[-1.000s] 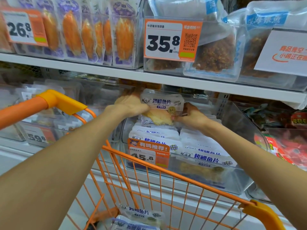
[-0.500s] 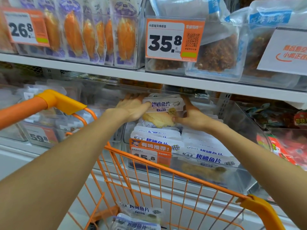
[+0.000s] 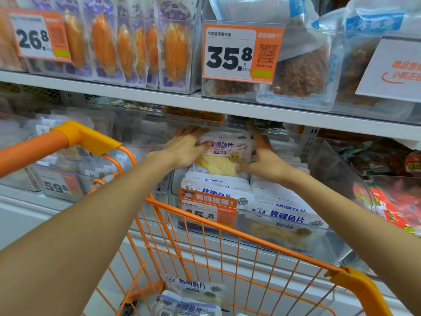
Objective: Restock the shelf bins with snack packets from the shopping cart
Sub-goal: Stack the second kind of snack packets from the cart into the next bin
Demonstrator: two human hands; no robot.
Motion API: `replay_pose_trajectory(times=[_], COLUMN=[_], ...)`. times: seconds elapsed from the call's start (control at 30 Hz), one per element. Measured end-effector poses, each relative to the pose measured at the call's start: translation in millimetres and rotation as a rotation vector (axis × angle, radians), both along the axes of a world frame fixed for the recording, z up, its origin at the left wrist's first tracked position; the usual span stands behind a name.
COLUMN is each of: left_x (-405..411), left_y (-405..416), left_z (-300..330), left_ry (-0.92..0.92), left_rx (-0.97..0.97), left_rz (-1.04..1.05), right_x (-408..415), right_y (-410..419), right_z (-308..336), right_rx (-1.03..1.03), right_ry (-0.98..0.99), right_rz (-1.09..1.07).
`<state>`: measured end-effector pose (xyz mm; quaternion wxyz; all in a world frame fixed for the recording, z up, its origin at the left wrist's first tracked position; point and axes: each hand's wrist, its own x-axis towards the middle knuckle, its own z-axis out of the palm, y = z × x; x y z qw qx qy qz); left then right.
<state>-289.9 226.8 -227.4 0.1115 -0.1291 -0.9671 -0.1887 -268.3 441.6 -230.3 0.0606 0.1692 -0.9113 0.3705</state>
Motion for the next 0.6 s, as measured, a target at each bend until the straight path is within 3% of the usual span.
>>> replay_pose_trajectory(times=[0.17, 0.4, 0.6], left_x=[5.1, 3.5, 20.6], left_y=[2.2, -1.8, -7.8], left_z=[5.7, 6.5, 15.3], left_ry=[0.02, -0.083, -0.065], left_rx=[0.008, 0.08, 0.029], left_rz=[0.069, 0.013, 0.083], right_x=[6.3, 2.9, 15.0], right_y=[-3.4, -7.3, -4.4], right_z=[-2.1, 1.2, 3.8], right_rx=[0.128, 0.118, 0.26], right_ry=[0.111, 0.043, 0.033], right_rz=[-0.01, -0.016, -0.059])
